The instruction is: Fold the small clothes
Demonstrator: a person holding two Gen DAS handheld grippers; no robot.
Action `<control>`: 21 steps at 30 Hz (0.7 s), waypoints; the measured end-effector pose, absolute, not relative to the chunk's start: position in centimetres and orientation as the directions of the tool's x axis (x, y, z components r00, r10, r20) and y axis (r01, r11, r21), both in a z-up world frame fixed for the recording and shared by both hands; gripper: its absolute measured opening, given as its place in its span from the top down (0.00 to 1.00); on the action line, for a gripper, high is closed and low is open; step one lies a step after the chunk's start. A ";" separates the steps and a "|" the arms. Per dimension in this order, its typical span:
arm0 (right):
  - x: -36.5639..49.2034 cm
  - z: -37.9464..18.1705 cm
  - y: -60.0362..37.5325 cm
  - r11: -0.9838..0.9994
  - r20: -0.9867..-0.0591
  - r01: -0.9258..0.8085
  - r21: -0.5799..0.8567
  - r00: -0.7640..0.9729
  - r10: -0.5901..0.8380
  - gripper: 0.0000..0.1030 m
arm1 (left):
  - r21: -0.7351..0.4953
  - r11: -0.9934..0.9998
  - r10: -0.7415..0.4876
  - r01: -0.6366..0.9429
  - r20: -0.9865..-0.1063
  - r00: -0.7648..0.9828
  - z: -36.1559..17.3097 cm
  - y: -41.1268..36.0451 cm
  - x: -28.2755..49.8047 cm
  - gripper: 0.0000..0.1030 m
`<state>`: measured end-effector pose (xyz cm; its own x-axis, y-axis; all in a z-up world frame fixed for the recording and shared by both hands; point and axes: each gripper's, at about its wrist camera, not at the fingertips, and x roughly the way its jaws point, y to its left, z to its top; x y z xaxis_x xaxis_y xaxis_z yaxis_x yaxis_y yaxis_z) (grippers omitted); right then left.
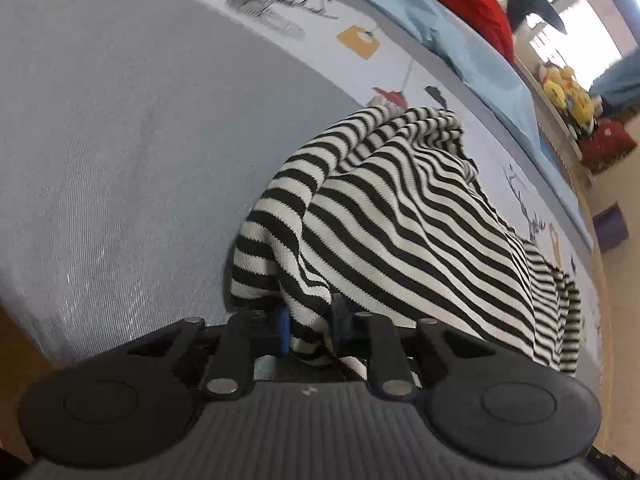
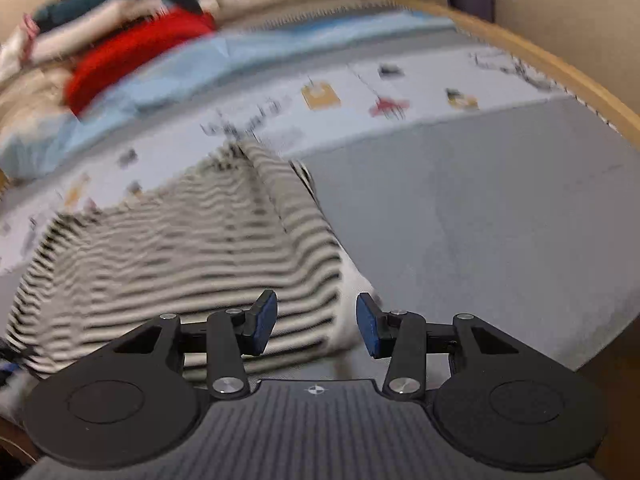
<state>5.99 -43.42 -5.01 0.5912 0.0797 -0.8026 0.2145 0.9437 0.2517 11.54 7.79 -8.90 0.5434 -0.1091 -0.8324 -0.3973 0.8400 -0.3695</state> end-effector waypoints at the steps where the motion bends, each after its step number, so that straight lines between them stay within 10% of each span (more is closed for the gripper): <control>1: 6.5 -5.7 -43.4 0.948 -0.828 0.221 0.231 0.557 0.072 0.56 | -0.348 0.860 -0.096 -0.375 -0.830 0.550 -8.4 7.4 11.6 0.83; 12: 7.4 -8.4 -46.6 0.906 -0.891 0.319 0.279 0.437 0.121 0.56 | -0.125 0.976 0.031 -0.179 -0.730 0.683 2.0 -3.7 15.0 0.89; 21: 5.5 -8.1 -51.6 0.862 -0.872 0.395 0.319 0.480 0.102 0.56 | 0.094 0.899 -0.298 0.427 -0.583 0.756 3.0 -31.9 12.8 0.90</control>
